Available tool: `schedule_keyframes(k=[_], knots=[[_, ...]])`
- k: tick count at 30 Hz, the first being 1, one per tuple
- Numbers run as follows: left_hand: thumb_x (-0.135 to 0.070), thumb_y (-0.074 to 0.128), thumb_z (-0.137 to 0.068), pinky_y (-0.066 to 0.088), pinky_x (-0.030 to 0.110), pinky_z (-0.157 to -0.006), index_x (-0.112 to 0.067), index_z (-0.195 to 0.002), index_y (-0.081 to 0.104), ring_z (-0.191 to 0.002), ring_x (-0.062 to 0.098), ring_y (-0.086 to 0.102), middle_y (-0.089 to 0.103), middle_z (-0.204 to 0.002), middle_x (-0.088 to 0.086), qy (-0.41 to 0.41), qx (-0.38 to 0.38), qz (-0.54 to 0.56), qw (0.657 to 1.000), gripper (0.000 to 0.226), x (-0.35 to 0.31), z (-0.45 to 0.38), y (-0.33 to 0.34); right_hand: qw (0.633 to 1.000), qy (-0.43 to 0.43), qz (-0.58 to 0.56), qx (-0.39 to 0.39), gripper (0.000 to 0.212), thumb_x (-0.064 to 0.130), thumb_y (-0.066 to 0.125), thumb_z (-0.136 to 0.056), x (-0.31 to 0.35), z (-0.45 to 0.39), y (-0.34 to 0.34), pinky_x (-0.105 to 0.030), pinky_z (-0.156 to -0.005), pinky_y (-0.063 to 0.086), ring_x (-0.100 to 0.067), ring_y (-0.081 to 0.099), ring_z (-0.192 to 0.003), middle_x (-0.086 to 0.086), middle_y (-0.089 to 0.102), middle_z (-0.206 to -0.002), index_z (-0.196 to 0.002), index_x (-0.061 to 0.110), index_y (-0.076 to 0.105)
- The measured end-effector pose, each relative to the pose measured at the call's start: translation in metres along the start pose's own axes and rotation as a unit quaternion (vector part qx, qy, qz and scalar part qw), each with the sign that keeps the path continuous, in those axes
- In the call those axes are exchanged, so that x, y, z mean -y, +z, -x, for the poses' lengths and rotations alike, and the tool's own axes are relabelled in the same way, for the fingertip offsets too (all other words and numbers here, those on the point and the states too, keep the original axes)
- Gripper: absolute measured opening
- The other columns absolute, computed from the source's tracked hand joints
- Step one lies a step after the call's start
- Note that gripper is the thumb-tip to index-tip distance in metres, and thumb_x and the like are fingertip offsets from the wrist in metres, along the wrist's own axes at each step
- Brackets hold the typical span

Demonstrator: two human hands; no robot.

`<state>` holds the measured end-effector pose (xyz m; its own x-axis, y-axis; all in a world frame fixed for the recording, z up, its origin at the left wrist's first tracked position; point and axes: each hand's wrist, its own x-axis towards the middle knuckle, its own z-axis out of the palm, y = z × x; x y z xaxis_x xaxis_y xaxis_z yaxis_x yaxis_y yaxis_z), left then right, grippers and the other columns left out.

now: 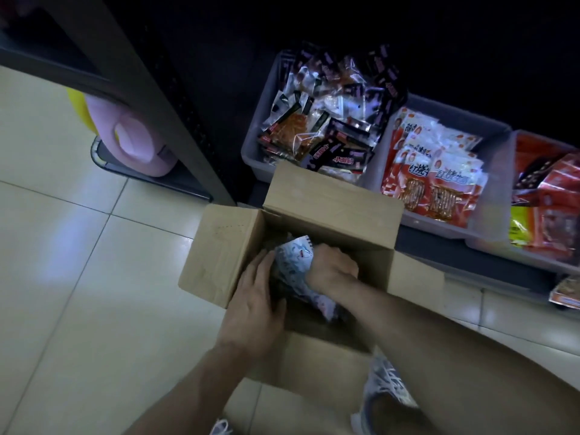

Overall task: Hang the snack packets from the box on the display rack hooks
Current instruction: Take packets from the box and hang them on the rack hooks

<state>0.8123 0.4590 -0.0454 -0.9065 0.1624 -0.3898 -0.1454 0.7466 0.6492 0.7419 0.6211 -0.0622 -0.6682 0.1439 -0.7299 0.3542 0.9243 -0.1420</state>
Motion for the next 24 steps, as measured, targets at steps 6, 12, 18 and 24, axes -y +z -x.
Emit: schedule_keyframes(k=[6, 12, 18, 24], knots=[[-0.039, 0.085, -0.077, 0.027, 0.05, -0.125, -0.028, -0.163, 0.017, -0.159, 0.018, 0.007, 0.011, -0.172, -0.001, 0.126, 0.005, -0.022, 0.992, 0.11, -0.029, 0.018, -0.055, 0.937, -0.282, 0.155, -0.139, 0.016, 0.038, 0.073, -0.074, -0.012, 0.146, -0.107, -0.033, -0.053, 0.049, -0.023, 0.07, -0.061, 0.0, 0.069, -0.072, -0.085, 0.027, 0.074], [-0.07, 0.078, -0.058, 0.038, 0.034, -0.113, -0.022, -0.111, 0.076, -0.12, 0.012, 0.068, 0.079, -0.107, -0.004, 0.271, 0.031, -0.219, 0.937, 0.072, -0.069, 0.043, -0.092, 0.882, -0.388, 0.239, -0.119, 0.035, 0.024, 0.087, -0.052, -0.044, 0.188, -0.14, -0.022, -0.045, 0.019, -0.018, 0.047, -0.038, 0.007, 0.05, -0.048, -0.064, 0.032, 0.055], [-0.063, 0.071, -0.061, 0.06, 0.032, -0.082, -0.026, -0.123, 0.071, -0.1, 0.022, 0.075, 0.079, -0.106, -0.003, 0.204, 0.041, -0.23, 0.951, 0.072, -0.069, 0.063, -0.085, 0.868, -0.444, 0.184, -0.123, 0.021, 0.028, 0.082, -0.064, -0.029, 0.162, -0.118, -0.021, -0.051, 0.027, -0.01, 0.059, -0.053, 0.014, 0.065, -0.062, -0.075, 0.036, 0.066], [-0.047, 0.077, -0.079, 0.06, 0.03, -0.072, -0.027, -0.098, 0.077, -0.082, 0.017, 0.075, 0.08, -0.087, -0.003, -0.13, 0.018, 0.087, 0.988, 0.027, -0.045, 0.07, -0.077, 0.914, -0.257, -0.313, -0.035, 0.037, 0.027, 0.075, -0.092, 0.002, 0.116, -0.104, -0.012, -0.093, 0.047, 0.004, 0.062, -0.113, 0.016, 0.067, -0.129, -0.127, 0.034, 0.066]])
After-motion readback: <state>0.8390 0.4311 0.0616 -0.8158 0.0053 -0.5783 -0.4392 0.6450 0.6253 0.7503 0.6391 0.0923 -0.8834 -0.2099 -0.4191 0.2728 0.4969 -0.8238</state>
